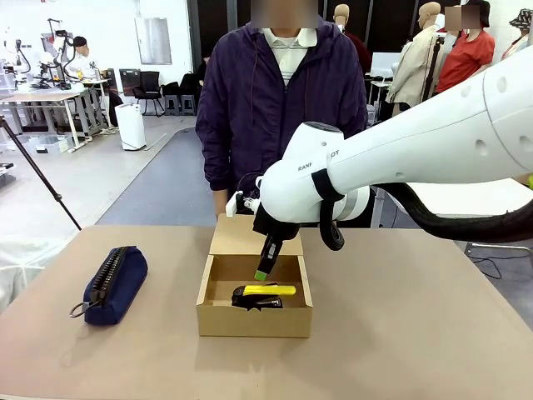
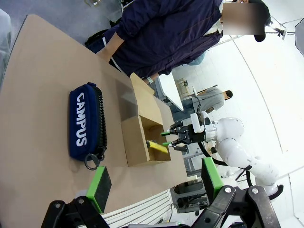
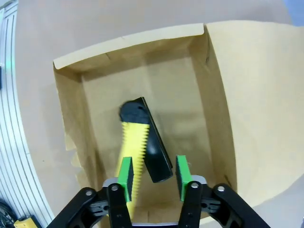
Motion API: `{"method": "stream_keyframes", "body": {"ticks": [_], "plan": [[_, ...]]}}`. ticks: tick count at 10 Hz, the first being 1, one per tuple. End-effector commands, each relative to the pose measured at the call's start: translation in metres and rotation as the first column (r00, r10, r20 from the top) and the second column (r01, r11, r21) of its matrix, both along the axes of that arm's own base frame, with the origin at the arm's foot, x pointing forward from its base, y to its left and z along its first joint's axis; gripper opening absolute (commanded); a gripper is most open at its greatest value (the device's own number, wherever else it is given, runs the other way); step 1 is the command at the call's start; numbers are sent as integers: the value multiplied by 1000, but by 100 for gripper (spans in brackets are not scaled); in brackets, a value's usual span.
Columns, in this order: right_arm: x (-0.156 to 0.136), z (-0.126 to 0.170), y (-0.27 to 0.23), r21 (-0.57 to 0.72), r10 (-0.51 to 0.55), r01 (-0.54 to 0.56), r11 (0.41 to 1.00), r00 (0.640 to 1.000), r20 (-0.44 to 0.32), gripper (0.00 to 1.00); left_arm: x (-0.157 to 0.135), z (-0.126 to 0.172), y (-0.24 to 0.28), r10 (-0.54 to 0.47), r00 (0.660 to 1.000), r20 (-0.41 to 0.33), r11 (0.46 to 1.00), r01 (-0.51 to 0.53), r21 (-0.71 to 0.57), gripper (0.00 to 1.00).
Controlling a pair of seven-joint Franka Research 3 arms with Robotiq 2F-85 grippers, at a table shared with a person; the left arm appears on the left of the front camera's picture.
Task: Pack the items into the box.
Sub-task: Pick up the item specified by the human and place it in the Mailer Box.
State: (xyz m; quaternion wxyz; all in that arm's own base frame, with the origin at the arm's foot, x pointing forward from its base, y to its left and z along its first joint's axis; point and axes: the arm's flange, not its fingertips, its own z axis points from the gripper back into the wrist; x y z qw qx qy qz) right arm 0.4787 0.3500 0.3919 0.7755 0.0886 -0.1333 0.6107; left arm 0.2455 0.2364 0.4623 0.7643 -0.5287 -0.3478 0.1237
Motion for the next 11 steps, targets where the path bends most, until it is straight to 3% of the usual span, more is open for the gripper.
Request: {"method": "stream_keyframes", "body": {"ticks": [1,8,9,11], "plan": [[0,2,0,4,-33,33,999,999,23,100,0,1,1,0,1000,27,1000,0,-12,100],[2,6,-5,31,-98,98,995,995,-4,100,0,1,1,0,1000,27,1000,0,-12,100],[2,10,-8,49,-114,115,992,993,-36,100,0,1,1,0,1000,27,1000,0,-12,100],[-12,48,-50,163,-228,266,950,949,-220,100,0,1,1,0,1000,27,1000,0,-12,100]]}}
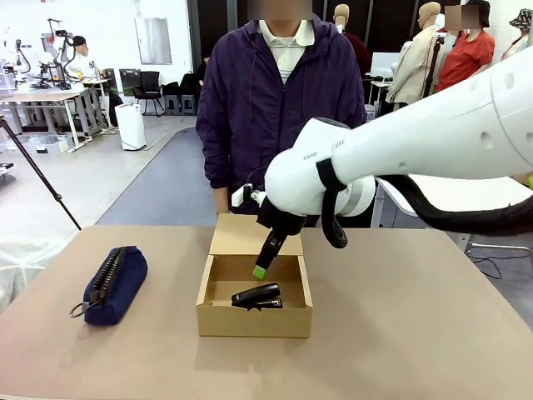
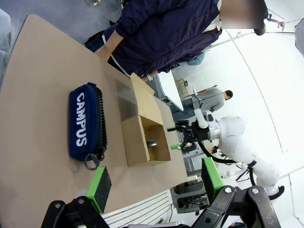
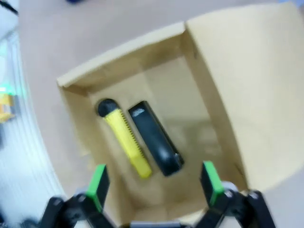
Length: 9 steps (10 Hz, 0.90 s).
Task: Pack the items into the box.
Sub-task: Pick up the item specified by the human and place it in the Mailer Box.
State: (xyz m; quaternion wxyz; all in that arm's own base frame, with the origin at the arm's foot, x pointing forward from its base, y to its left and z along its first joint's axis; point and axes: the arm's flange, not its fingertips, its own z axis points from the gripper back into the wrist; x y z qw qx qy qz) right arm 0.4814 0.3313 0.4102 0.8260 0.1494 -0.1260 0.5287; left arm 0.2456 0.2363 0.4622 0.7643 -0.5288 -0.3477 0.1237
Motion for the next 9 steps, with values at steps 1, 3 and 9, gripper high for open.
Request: {"method": "stream_keyframes", "body": {"ticks": [1,3,9], "plan": [[-30,51,-70,135,-182,209,969,965,-187,100,0,1,1,0,1000,27,1000,0,-12,100],[-61,77,-157,299,-335,447,843,871,-359,100,0,1,1,0,1000,27,1000,0,-12,100],[-155,64,-343,543,-471,819,-185,411,-781,100,0,1,1,0,1000,27,1000,0,-12,100]]}}
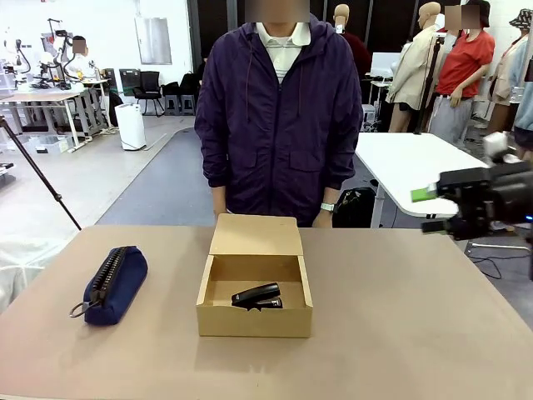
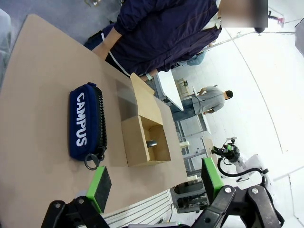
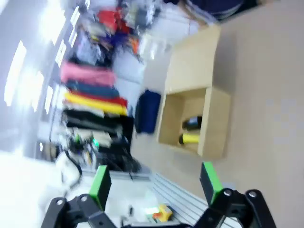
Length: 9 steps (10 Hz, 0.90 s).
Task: Pack the items into the box.
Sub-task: Pick up the item specified by the human and place it in the Mailer Box, then close the Mailer Box.
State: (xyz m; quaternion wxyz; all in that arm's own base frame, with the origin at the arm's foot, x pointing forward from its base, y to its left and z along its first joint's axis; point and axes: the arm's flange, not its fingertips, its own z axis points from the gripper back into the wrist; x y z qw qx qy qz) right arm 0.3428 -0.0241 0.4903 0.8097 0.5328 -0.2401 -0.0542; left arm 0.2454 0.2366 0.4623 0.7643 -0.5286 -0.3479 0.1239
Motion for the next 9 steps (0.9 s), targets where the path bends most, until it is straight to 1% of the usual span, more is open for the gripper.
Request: {"method": "stream_keyframes", "body": {"ticks": [1,2,3,9], "plan": [[-17,-27,6,275,-367,361,891,930,-33,100,0,1,0,-1,1000,27,1000,1,-12,100],[-9,-34,10,245,-407,403,882,913,-35,100,0,1,0,-1,1000,27,1000,1,-12,100],[6,0,-22,99,-133,135,986,991,-31,100,0,1,0,-1,1000,27,1000,1,-12,100],[6,0,-22,99,-133,135,986,991,-31,100,0,1,0,-1,1000,27,1000,1,-12,100]]}}
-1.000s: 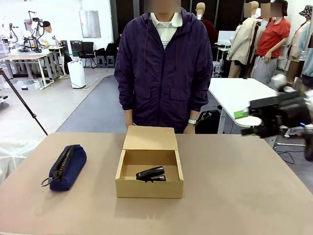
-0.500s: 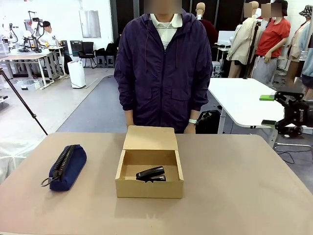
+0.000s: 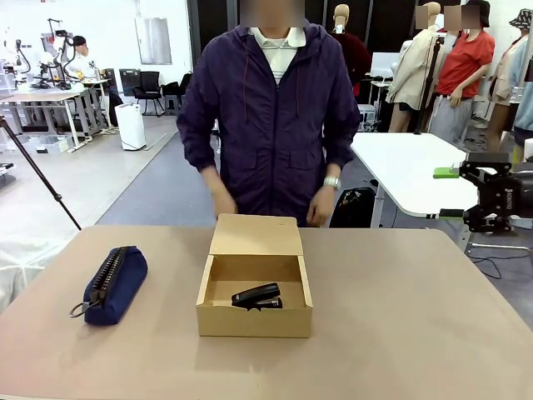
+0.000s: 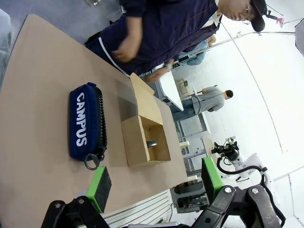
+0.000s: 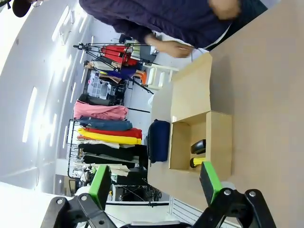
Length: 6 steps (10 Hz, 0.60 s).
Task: Pack the items into the box.
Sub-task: Close the Mailer Box.
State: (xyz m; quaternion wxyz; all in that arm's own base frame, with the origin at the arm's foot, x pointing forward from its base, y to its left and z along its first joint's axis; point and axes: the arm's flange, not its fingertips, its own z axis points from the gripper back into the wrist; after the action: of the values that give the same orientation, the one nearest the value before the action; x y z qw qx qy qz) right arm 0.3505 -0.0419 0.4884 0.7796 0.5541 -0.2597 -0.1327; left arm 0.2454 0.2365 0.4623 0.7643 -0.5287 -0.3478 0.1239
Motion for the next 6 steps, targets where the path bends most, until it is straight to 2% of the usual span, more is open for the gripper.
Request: {"method": "stream_keyframes", "body": {"ticks": [1,6], "plan": [[-1,1,-4,-2,6,-6,1000,1000,11,100,0,1,0,0,1000,27,1000,1,-12,100],[-1,1,-4,-2,6,-6,1000,1000,11,100,0,1,0,0,1000,27,1000,1,-12,100]]}}
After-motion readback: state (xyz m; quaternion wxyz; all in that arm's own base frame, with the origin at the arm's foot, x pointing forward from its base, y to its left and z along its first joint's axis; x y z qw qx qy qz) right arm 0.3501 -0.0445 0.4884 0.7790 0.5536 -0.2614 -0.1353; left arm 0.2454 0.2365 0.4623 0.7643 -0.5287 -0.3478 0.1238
